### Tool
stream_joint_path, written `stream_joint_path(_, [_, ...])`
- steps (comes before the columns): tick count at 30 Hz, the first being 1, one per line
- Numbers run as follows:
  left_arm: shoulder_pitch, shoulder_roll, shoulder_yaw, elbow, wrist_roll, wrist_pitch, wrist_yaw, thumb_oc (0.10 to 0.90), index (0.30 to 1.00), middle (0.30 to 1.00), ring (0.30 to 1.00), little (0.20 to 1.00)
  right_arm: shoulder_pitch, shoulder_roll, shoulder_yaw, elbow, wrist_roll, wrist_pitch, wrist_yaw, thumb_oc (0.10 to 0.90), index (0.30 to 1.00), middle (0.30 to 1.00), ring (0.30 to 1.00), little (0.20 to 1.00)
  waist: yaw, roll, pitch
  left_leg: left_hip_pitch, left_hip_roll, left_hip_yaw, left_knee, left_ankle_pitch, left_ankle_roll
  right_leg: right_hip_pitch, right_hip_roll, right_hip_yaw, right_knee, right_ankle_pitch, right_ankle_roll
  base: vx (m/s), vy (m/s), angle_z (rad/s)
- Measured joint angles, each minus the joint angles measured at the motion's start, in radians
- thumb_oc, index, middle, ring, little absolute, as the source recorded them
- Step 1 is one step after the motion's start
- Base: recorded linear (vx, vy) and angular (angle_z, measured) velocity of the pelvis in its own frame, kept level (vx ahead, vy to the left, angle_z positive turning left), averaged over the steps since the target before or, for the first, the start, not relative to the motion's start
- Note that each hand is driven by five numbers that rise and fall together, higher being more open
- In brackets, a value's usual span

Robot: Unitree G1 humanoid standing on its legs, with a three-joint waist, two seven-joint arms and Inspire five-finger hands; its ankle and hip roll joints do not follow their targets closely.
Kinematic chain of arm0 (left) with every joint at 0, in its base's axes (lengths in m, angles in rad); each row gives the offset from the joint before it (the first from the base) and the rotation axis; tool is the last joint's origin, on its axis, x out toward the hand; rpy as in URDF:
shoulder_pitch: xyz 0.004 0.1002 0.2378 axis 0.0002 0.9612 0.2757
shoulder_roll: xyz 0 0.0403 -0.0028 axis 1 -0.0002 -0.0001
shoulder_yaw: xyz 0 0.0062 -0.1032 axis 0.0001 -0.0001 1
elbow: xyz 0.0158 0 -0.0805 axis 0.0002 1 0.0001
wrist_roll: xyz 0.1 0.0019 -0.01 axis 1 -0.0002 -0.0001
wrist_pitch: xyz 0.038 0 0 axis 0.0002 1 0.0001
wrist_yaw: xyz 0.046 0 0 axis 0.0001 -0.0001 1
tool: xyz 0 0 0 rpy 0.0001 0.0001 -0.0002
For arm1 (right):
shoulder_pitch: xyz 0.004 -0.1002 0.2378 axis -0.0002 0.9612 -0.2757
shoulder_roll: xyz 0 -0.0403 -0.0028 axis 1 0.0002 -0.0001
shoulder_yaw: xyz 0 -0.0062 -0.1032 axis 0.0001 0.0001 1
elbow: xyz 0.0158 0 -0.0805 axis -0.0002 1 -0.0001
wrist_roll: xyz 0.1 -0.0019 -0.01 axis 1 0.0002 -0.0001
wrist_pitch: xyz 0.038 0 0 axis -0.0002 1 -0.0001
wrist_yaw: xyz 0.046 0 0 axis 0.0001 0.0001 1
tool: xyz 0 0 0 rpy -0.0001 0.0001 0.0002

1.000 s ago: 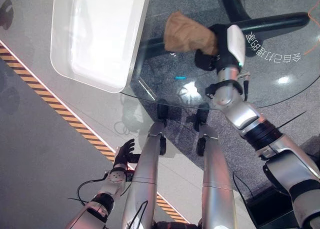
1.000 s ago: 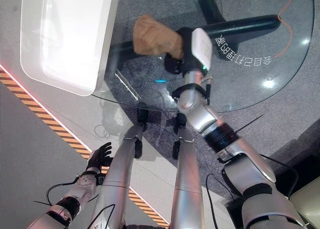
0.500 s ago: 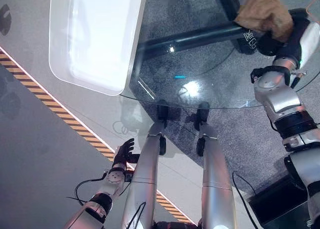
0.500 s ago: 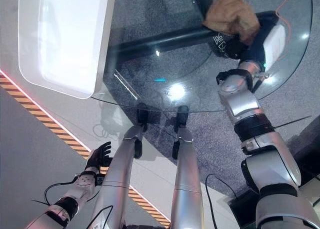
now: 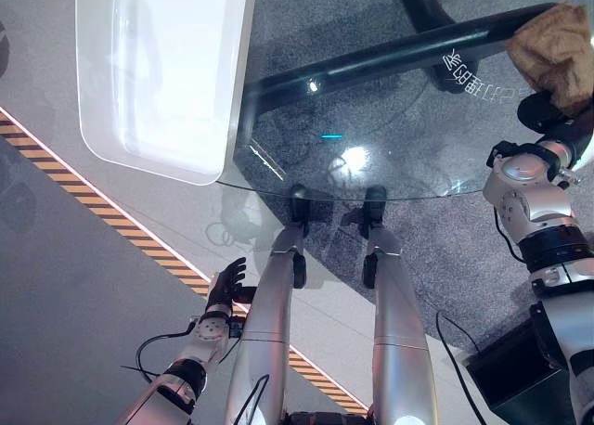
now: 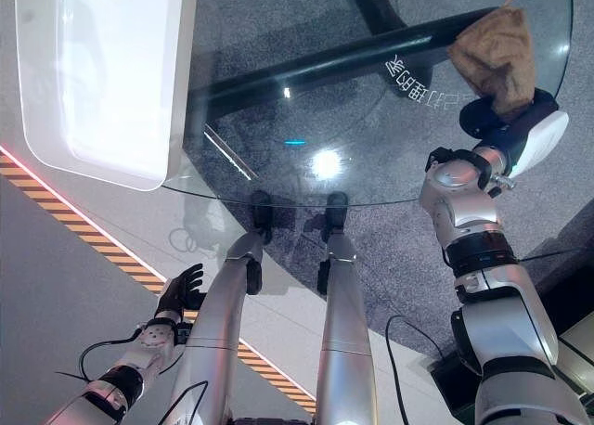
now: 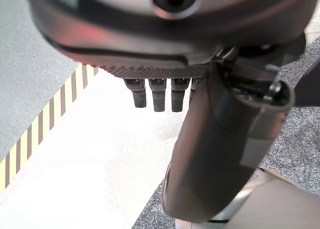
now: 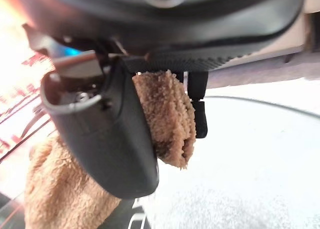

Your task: Wipe the table with a cloth and put it in the basket.

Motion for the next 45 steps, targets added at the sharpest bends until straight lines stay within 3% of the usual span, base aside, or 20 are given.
stream_joint_path(7, [0.0,-0.004,0.002,0.001,0.0,0.002,0.007,0.8,0.9,0.9,0.9,0.9,-0.009,0.011,0.001,-0.021,-0.003,0.001,0.002,0.1,0.3,0.3,0.3,0.2,-0.006,0.0,0.0,0.0,-0.004,0.006,-0.006,0.0,0.0,-0.003,-0.002,0.008,-0.001,0.001,0.004,0.0,0.033,-0.01])
stream_joint_path(9, [0.003,-0.007,0.01,0.0,0.0,0.001,0.023,0.8,0.9,0.9,0.9,0.9,-0.008,0.012,0.008,-0.072,-0.021,0.028,0.02,0.1,0.3,0.3,0.3,0.2,-0.007,0.0,0.0,0.0,-0.004,0.006,-0.009,0.0,0.0,-0.005,-0.002,0.008,-0.001,0.001,0.004,0.0,0.049,-0.01])
stream_joint_path(14, [0.008,-0.011,0.026,-0.001,0.002,-0.007,0.042,0.8,0.9,0.9,0.9,0.9,-0.012,0.014,0.087,-0.23,-0.161,0.081,0.149,0.1,0.3,0.3,0.3,0.2,-0.011,0.001,0.0,0.005,0.0,0.007,-0.013,0.002,-0.002,-0.004,0.001,0.007,0.007,0.001,0.004,0.0,0.035,-0.01])
stream_joint_path(18, [0.021,-0.024,0.044,-0.034,0.005,-0.023,0.067,0.8,0.9,0.9,0.9,0.9,-0.018,0.051,0.13,-0.312,-0.249,0.117,0.26,0.1,0.3,0.3,0.3,0.2,0.012,0.001,0.0,0.011,0.002,0.0,-0.014,0.003,-0.004,-0.003,0.004,0.004,0.021,-0.007,-0.005,0.0,0.036,0.04])
stream_joint_path(22, [0.033,-0.023,0.045,-0.092,0.022,-0.046,0.087,0.8,0.9,0.9,0.9,0.9,-0.026,0.092,0.175,-0.346,-0.338,0.161,0.354,0.1,0.3,0.3,0.3,0.2,0.039,0.001,0.0,0.012,0.001,-0.005,-0.014,0.005,-0.008,-0.002,0.004,-0.002,0.027,-0.01,-0.007,0.0,0.065,0.05])
stream_joint_path(32, [0.077,-0.003,0.063,-0.227,0.021,-0.063,0.137,0.8,0.9,0.9,0.9,0.9,-0.066,0.113,0.226,-0.364,-0.486,0.266,0.536,0.1,0.3,0.3,0.3,0.2,0.042,0.003,-0.001,0.017,-0.009,-0.026,-0.018,0.012,-0.018,0.008,-0.01,-0.023,0.037,-0.017,-0.004,0.0,0.021,0.06])
stream_joint_path(45, [0.086,-0.01,0.096,-0.37,0.015,-0.123,0.22,0.8,0.9,0.9,0.9,0.9,-0.048,0.094,0.232,-0.364,-0.493,0.248,0.612,0.1,0.3,0.3,0.3,0.2,0.052,0.018,-0.003,0.044,-0.001,-0.056,-0.06,0.032,-0.046,0.025,-0.002,-0.053,0.039,-0.028,-0.023,-0.01,-0.01,0.04])
